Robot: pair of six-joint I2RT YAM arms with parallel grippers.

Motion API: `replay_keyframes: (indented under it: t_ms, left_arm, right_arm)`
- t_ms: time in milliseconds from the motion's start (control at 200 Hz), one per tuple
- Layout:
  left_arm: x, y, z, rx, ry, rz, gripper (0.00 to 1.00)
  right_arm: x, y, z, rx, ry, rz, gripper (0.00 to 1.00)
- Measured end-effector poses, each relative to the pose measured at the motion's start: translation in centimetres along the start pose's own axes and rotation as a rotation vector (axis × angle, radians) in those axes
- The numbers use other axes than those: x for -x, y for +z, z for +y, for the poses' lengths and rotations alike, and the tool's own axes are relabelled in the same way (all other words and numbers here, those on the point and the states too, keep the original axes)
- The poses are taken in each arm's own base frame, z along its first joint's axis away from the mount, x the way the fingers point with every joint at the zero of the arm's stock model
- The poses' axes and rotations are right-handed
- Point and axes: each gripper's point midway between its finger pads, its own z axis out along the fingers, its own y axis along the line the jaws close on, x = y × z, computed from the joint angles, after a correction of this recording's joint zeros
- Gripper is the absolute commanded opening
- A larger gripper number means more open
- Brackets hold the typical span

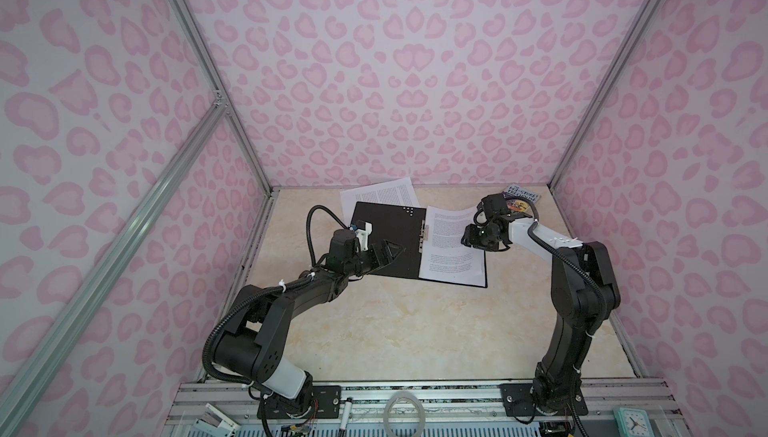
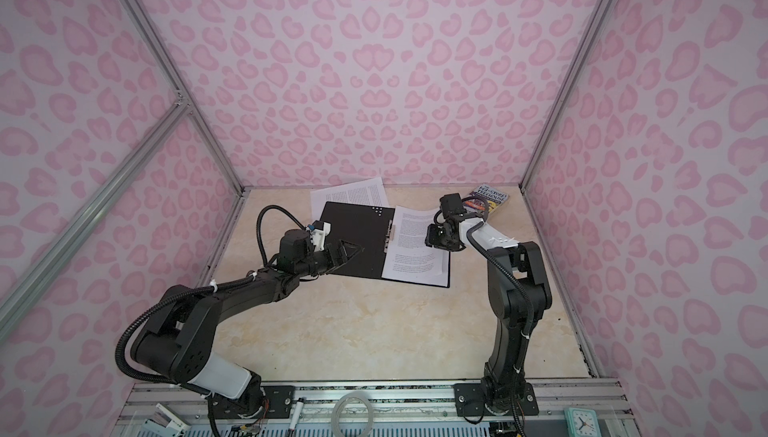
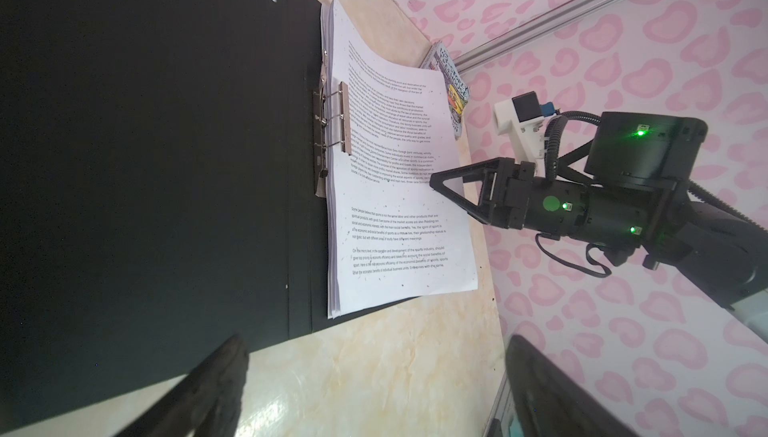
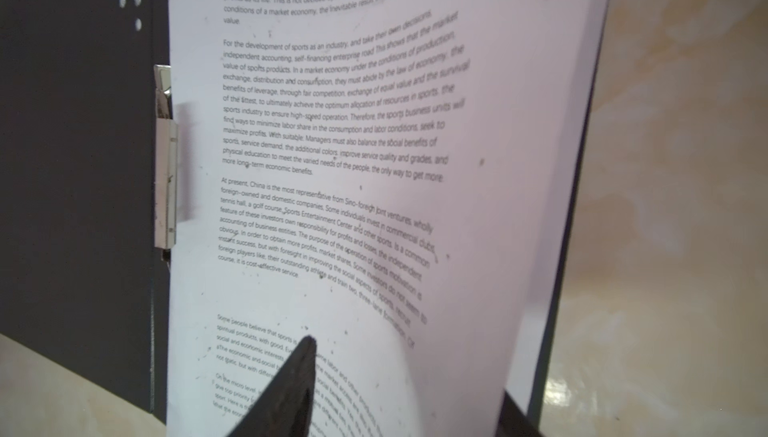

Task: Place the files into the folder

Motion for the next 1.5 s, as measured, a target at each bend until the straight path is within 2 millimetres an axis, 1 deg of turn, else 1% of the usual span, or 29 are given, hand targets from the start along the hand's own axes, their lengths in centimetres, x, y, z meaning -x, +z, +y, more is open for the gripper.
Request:
replay_keyframes:
  t_ms: [45,110,135,200,235,270,305,330,405,435,500,540,575,610,665,710,785,865,935,965,995,1010,1030,1070,1170,1240,1310,1385,1500]
  left_arm:
    - [0.0,0.0,0.0,0.0,0.0,0.0,0.98]
    - [0.1,-0.2,-0.2,-0.004,0.003,-0.004,0.98]
    - [0.2,-0.3,-0.4,-0.006,0.005,-0.006,0.98]
    - [0.4,-0.5,-0.9,-0.014,0.012,-0.013,0.98]
    - [0.4,-0.7,-1.0,-0.017,0.016,-0.017,0.98]
    - [0.5,-0.8,-1.2,-0.02,0.019,-0.02,0.98]
    - [0.6,-0.9,-1.5,-0.026,0.024,-0.025,0.98]
    - [0.7,-1.1,-1.8,-0.033,0.028,-0.027,0.98]
    - [0.9,-1.7,-2.9,-0.06,0.043,-0.037,0.98]
    - [1.1,-2.3,-3.9,-0.081,0.06,-0.048,0.98]
    - [1.3,-3.7,-6.0,-0.124,0.094,-0.073,0.98]
    - [1.6,-5.0,-7.8,-0.16,0.13,-0.102,0.98]
    - [1.7,-5.9,-8.9,-0.18,0.153,-0.124,0.98]
    - [1.9,-7.6,-10.5,-0.203,0.188,-0.16,0.98]
    - [2.2,-9.8,-12.4,-0.233,0.238,-0.216,0.98]
    - [2.5,-11.6,-13.3,-0.229,0.269,-0.27,0.98]
    - [2.8,-14.2,-13.6,-0.182,0.299,-0.345,0.98]
    - [2.8,-16.8,-13.0,-0.105,0.341,-0.428,0.98]
    - [2.4,-18.0,-10.6,-0.005,0.35,-0.479,0.98]
    - [2.0,-18.0,-9.4,0.036,0.346,-0.484,0.98]
    - [1.4,-17.8,-7.3,0.097,0.33,-0.48,0.98]
    - [1.3,-17.8,-7.0,0.107,0.328,-0.479,0.98]
    - [0.7,-17.6,-5.5,0.149,0.318,-0.471,0.98]
    - [0.0,-17.3,-3.4,0.203,0.303,-0.464,0.98]
    - [-1.8,-16.4,0.7,0.308,0.285,-0.421,0.97]
    - [-2.2,-16.2,1.9,0.346,0.285,-0.405,0.97]
    - [-2.1,-16.1,2.3,0.363,0.294,-0.404,0.97]
    - [-2.1,-15.9,2.5,0.372,0.294,-0.396,0.97]
    - [-2.1,-15.9,2.6,0.377,0.296,-0.393,0.97]
  right_arm:
    - [0.1,-0.1,-0.8,-0.025,0.003,0.0,0.69]
    - [0.6,-0.7,-2.7,-0.075,0.023,-0.016,0.7]
    - [0.8,-1.1,-3.9,-0.105,0.04,-0.028,0.7]
    - [1.4,-2.7,-5.7,-0.167,0.062,-0.069,0.7]
    - [1.7,-3.6,-6.0,-0.191,0.063,-0.091,0.7]
    - [2.1,-4.5,-5.7,-0.196,0.054,-0.117,0.7]
    - [2.5,-5.1,-4.8,-0.191,0.037,-0.14,0.69]
    - [2.8,-5.5,-3.6,-0.179,0.015,-0.157,0.69]
    - [3.4,-5.5,-0.6,-0.141,-0.037,-0.177,0.68]
    - [3.5,-5.4,0.6,-0.122,-0.056,-0.177,0.68]
    - [3.4,-4.3,3.6,-0.075,-0.099,-0.166,0.67]
    - [3.3,-3.2,5.6,-0.037,-0.114,-0.152,0.67]
    - [3.0,-2.3,6.6,-0.02,-0.126,-0.132,0.67]
    - [3.0,-1.3,8.2,0.008,-0.142,-0.119,0.66]
    - [2.9,0.2,10.0,0.036,-0.153,-0.098,0.65]
    - [2.9,1.2,11.0,0.049,-0.162,-0.086,0.65]
    - [3.1,2.6,12.3,0.068,-0.159,-0.077,0.64]
    - [3.0,4.1,12.8,0.077,-0.156,-0.055,0.61]
    - [2.7,5.2,12.7,0.078,-0.137,-0.035,0.59]
    - [2.5,5.6,12.8,0.079,-0.136,-0.027,0.58]
    - [2.4,6.0,12.8,0.078,-0.133,-0.022,0.57]
    - [2.4,6.2,12.8,0.077,-0.131,-0.021,0.56]
    - [2.4,6.4,12.9,0.077,-0.131,-0.018,0.55]
    - [2.3,6.8,13.0,0.077,-0.131,-0.013,0.52]
    - [2.1,7.2,13.4,0.088,-0.118,-0.005,0.46]
    - [2.1,7.3,13.5,0.091,-0.115,-0.002,0.4]
    - [2.3,7.6,13.7,0.097,-0.114,-0.006,0.36]
    - [1.8,8.2,13.3,0.085,-0.104,0.015,0.34]
    - [1.9,8.2,13.1,0.084,-0.093,0.015,0.29]
